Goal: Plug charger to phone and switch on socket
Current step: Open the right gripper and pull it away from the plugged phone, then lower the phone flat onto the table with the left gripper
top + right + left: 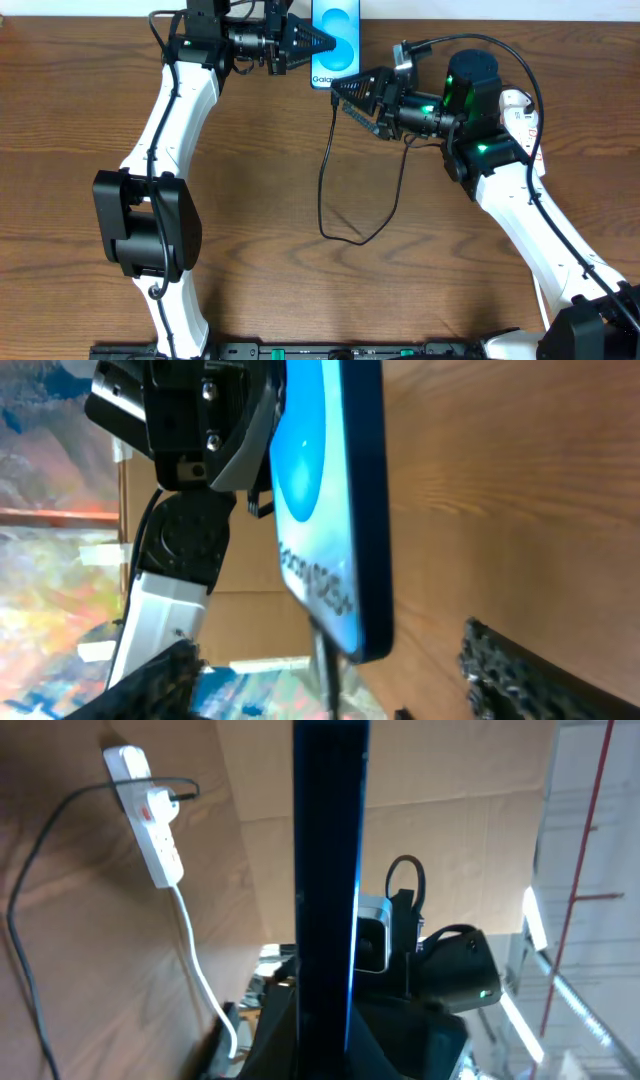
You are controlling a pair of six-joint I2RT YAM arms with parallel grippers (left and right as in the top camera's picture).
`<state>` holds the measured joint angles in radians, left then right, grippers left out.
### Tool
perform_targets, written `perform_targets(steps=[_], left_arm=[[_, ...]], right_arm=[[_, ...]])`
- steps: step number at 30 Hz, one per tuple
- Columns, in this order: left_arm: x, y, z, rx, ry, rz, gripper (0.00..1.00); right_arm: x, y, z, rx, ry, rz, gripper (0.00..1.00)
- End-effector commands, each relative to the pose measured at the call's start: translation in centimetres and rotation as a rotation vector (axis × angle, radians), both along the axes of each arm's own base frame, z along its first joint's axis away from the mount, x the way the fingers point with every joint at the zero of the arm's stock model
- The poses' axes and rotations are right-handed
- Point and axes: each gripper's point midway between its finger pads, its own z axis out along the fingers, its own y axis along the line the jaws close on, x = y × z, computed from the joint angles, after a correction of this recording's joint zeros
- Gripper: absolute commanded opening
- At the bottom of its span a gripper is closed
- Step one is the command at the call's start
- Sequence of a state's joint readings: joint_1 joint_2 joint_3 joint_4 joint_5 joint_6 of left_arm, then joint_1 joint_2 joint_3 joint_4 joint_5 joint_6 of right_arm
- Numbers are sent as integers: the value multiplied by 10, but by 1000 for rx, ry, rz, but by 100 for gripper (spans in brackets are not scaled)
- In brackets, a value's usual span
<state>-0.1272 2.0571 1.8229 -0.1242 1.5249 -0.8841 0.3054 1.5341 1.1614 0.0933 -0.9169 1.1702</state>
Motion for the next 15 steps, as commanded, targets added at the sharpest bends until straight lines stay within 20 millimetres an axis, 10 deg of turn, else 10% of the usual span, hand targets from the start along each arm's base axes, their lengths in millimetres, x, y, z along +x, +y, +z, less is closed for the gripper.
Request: perform_targets(steps=[1,15], left_arm=[[-13,0,19,-33,-194,-50,7],[-23,1,-60,-8,-233,-41,7]], right_arm=[[-5,0,0,-2,-8,39,97],[6,-57,-54,-195,25,-40,99]])
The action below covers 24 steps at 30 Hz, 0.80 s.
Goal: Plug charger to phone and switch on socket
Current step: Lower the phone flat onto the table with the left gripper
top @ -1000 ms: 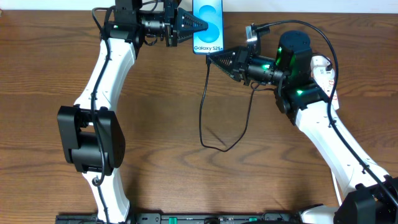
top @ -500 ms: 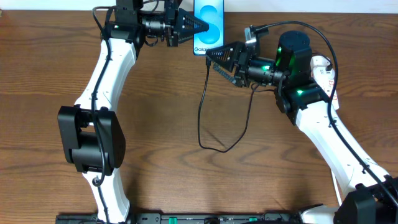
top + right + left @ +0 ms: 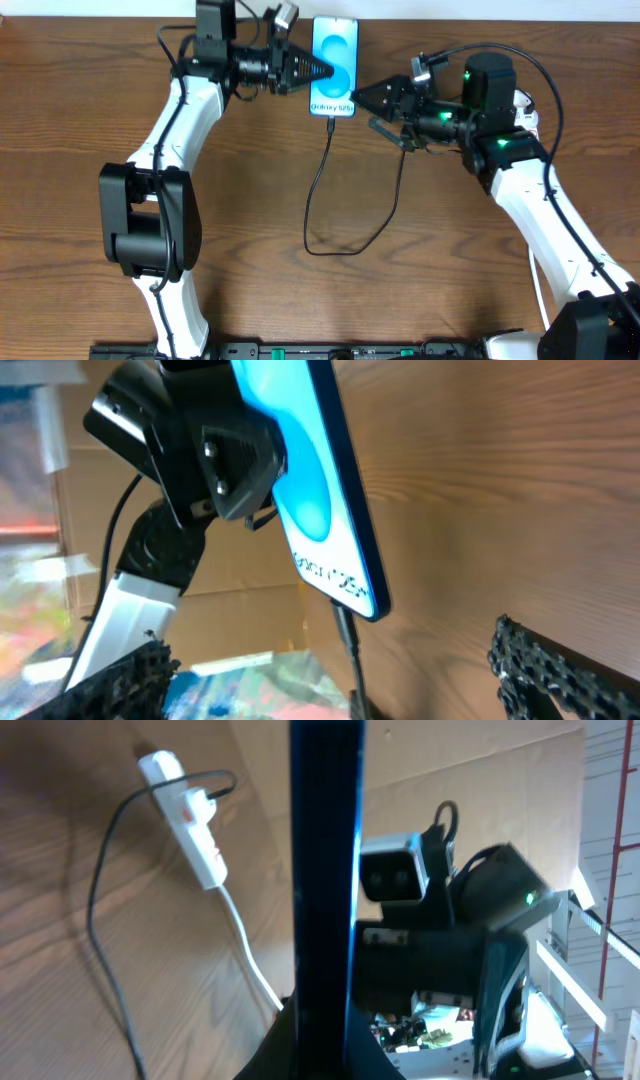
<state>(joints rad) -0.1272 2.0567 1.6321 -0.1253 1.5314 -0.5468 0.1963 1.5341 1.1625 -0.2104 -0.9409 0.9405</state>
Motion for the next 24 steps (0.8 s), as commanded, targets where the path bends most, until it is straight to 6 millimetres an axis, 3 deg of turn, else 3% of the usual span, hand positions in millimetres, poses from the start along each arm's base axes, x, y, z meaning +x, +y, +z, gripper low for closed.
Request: perform_targets(steps=[1,5,12,19,24], left_arm=[[-8,0,-8,6,-67,1,7],[-10,1,-39,54,-20,42,7],[-31,5,-85,82,-25,34,7],[-50,6,-126,147,-5,47,8],[-60,-9,-150,245,19,47,8]], right_arm=[[4,-18,-15,-81,-34,-21,99],[0,-34,-40,-175,39,-62,99],[-5,-58,-74,-351,120,-147,99],[-6,-64,-81,-396,139,-168,99],[-6,-64,-81,-402,128,-159,99]])
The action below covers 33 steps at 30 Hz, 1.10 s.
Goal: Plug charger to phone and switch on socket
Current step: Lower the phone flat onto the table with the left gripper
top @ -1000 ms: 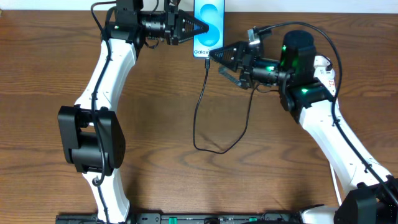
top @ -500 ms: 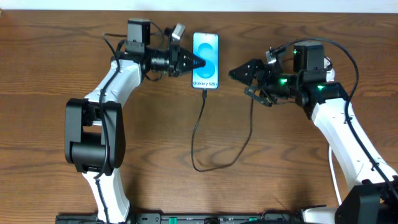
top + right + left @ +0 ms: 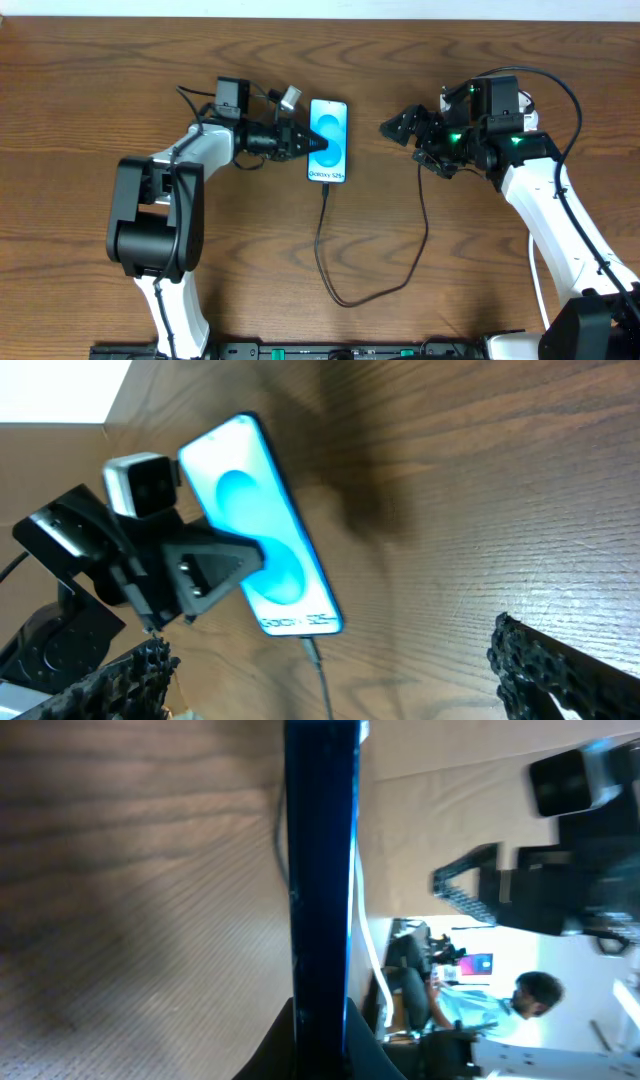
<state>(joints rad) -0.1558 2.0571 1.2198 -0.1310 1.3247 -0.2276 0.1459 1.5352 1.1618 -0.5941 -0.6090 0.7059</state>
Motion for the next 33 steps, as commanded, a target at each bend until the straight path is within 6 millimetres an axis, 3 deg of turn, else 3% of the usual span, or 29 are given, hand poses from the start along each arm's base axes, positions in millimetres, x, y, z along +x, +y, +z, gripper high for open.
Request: perform_targets(steps=[1,6,11,33], left_arm=[[-7,-16,-8,86,-39,-13,8],[-14,-26,-19,147,-25,-22,8],[-2,-14,-43,288,71,98,8],[-13,-11,-68,318,165,85,12]], right_arm=[[0,-1,-1,-21,-19,18,99],[-3,-2,-3,-25,-5,22,99],[-4,-2,-3,-26,-2,24,99],[-4,-2,-3,-27,1,24,99]])
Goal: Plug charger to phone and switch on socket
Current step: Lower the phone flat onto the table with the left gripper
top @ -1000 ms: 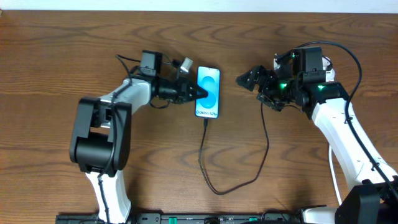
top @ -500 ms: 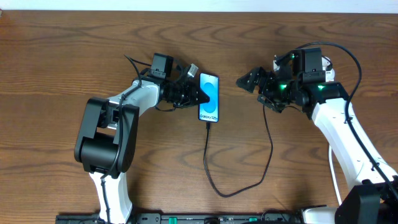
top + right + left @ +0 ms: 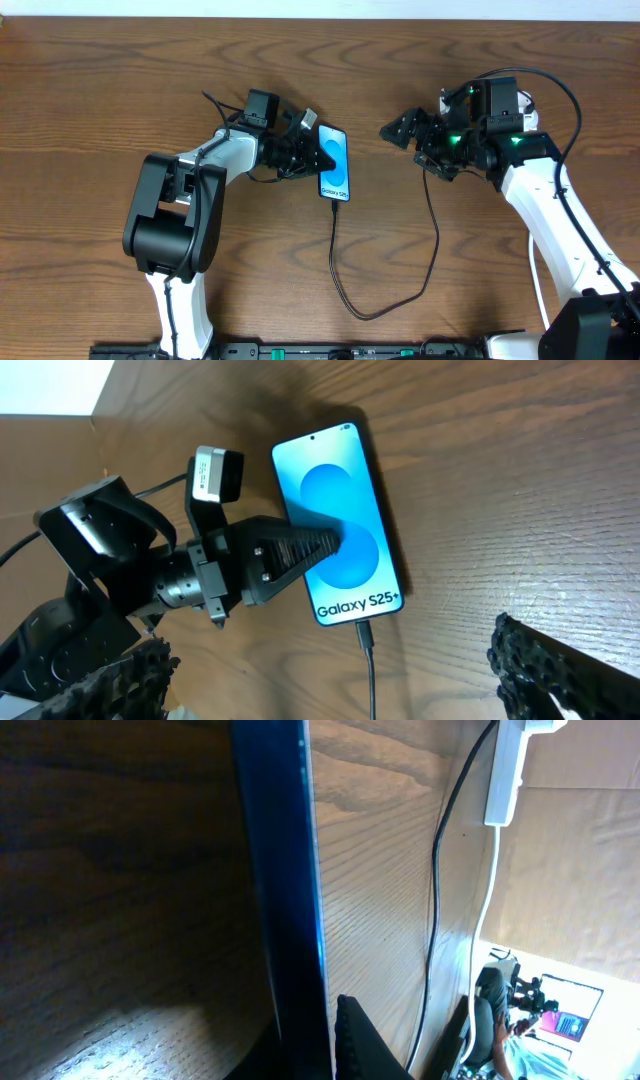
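The lit blue phone (image 3: 335,163) reads "Galaxy S25+" in the right wrist view (image 3: 340,535). My left gripper (image 3: 313,155) is shut on its side edge, low over the wooden table (image 3: 100,120). The left wrist view shows the phone edge-on (image 3: 285,870) beside one fingertip (image 3: 345,1025). The black charger cable (image 3: 345,290) is plugged into the phone's bottom end (image 3: 365,635). It loops toward the front, then up to the right. The white socket strip (image 3: 508,770) lies far right; its switch cannot be seen. My right gripper (image 3: 400,128) stands open and empty, right of the phone.
The cable's loop (image 3: 385,312) lies across the front middle of the table. My right arm (image 3: 540,200) covers the back right, where the strip sits. A white wall edge (image 3: 300,8) runs along the table's far side.
The phone, still in my left gripper, has come a little nearer and rightward and turned slightly. The cable loop has shifted right. My right arm has not moved.
My left gripper held the phone up at the table's far edge, with my open right gripper at its bottom end where the cable is plugged in. The right gripper then stood farther right, still open. The phone then sat lower toward mid-table, and now nearer.
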You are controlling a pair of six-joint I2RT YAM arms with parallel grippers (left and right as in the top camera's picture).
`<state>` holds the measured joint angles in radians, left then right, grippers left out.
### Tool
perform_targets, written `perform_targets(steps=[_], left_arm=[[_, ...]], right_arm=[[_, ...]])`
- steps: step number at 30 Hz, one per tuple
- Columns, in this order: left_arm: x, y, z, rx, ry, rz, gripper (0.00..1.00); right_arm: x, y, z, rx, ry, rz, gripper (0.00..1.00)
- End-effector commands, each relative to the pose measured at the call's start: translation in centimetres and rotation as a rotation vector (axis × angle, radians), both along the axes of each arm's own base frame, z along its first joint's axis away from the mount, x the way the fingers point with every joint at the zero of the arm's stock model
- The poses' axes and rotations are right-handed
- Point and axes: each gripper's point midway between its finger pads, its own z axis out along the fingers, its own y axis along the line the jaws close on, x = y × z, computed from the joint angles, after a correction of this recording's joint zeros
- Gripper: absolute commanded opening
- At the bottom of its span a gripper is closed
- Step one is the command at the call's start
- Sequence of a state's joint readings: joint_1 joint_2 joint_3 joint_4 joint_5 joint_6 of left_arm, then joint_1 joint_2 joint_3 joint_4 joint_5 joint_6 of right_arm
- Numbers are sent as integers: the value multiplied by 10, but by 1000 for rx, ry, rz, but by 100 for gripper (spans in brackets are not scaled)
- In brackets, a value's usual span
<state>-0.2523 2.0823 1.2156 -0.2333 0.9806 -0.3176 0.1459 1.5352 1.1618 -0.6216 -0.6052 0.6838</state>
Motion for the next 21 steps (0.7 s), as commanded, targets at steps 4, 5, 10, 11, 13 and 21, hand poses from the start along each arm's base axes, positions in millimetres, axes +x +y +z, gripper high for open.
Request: perform_targets(steps=[4,5,10,11,13,21], left_arm=[[-2,1,-3,-12,18,-3,16],[-2,1,-3,-12,18,-3,16],[-4,1,-4,-9,26,-3,17],[-4,1,-4,-8,29,-3,17],[-4,1,-4,-8,29,-3,17],[-5,1,-4,-7,33,-3,27]], right_arm=[[-1,-1,-1,-13,-3,11,99],[-2,-1,-1,-13,0,11,99],[-2,-1,-2,-13,3,11,99],[-2,-1,-2,-14,3,11,99],[-2,-1,-2,-14,3,11,99],[-2,-1,-2,-14,3,11,99]])
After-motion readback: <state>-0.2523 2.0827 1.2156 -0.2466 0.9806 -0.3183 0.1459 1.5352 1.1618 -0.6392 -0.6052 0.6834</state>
